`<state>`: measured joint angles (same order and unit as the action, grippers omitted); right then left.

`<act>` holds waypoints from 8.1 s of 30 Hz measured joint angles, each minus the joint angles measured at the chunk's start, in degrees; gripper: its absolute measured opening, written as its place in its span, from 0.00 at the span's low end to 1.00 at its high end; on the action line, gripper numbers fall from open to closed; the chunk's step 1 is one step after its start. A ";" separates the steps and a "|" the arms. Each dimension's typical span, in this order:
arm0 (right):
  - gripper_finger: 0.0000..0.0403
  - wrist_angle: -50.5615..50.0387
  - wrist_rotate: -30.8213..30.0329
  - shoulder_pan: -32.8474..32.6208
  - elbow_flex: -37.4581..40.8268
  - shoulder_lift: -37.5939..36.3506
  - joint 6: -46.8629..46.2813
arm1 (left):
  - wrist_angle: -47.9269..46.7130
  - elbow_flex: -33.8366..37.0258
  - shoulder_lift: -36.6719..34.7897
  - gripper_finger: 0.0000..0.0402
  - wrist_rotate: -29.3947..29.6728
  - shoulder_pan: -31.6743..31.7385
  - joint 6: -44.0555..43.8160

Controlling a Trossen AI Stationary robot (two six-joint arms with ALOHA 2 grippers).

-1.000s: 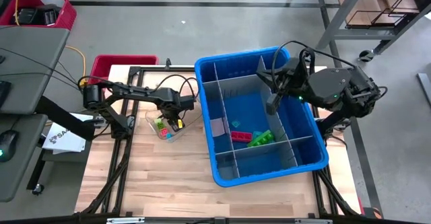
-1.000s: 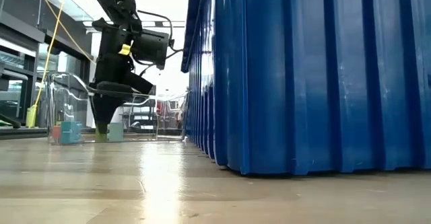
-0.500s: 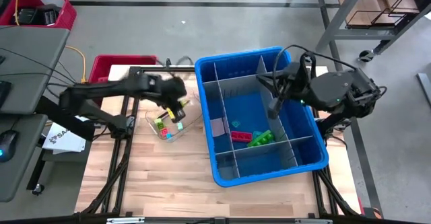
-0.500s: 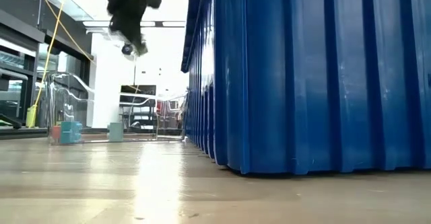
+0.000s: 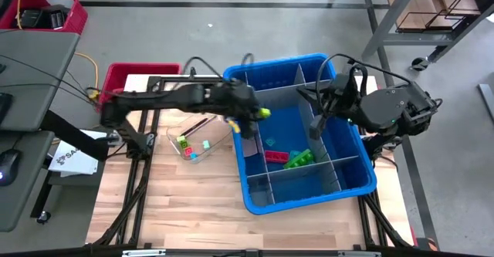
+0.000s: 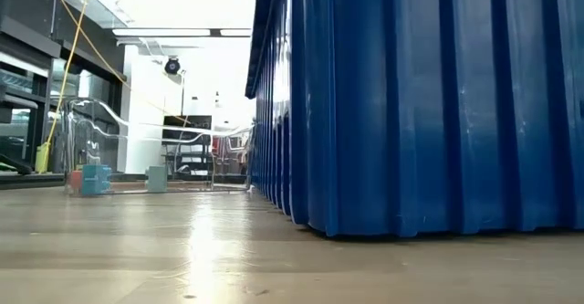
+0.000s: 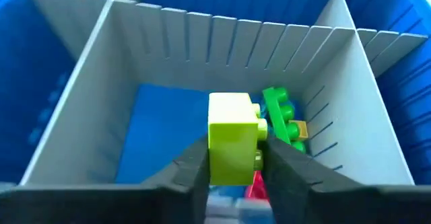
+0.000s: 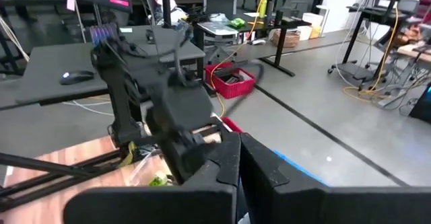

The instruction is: Sort blocks

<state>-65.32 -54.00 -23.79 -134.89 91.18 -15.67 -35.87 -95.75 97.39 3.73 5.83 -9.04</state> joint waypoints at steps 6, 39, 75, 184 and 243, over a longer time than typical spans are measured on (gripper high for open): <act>0.00 0.00 0.14 -0.35 0.00 0.00 -0.84 | -3.58 -10.38 9.38 0.61 -0.68 -0.51 5.00; 0.00 -3.04 0.26 -0.22 0.00 0.00 -2.73 | -7.55 50.01 -22.59 0.83 -6.27 1.07 -54.93; 0.00 -5.70 -1.53 -0.20 0.00 -0.02 -3.81 | 2.73 50.90 -11.09 0.20 -7.91 -2.81 -61.23; 0.00 -7.76 3.35 4.99 0.00 1.69 -6.83 | -35.00 37.98 -24.05 0.02 4.98 -4.03 2.73; 0.00 -4.04 14.61 8.09 0.02 7.02 -2.26 | -33.40 40.64 -24.87 0.57 0.21 -23.05 16.72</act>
<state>-69.36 -39.40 -15.70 -134.87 98.19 -17.93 -69.27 -55.12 72.52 3.95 -17.22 7.68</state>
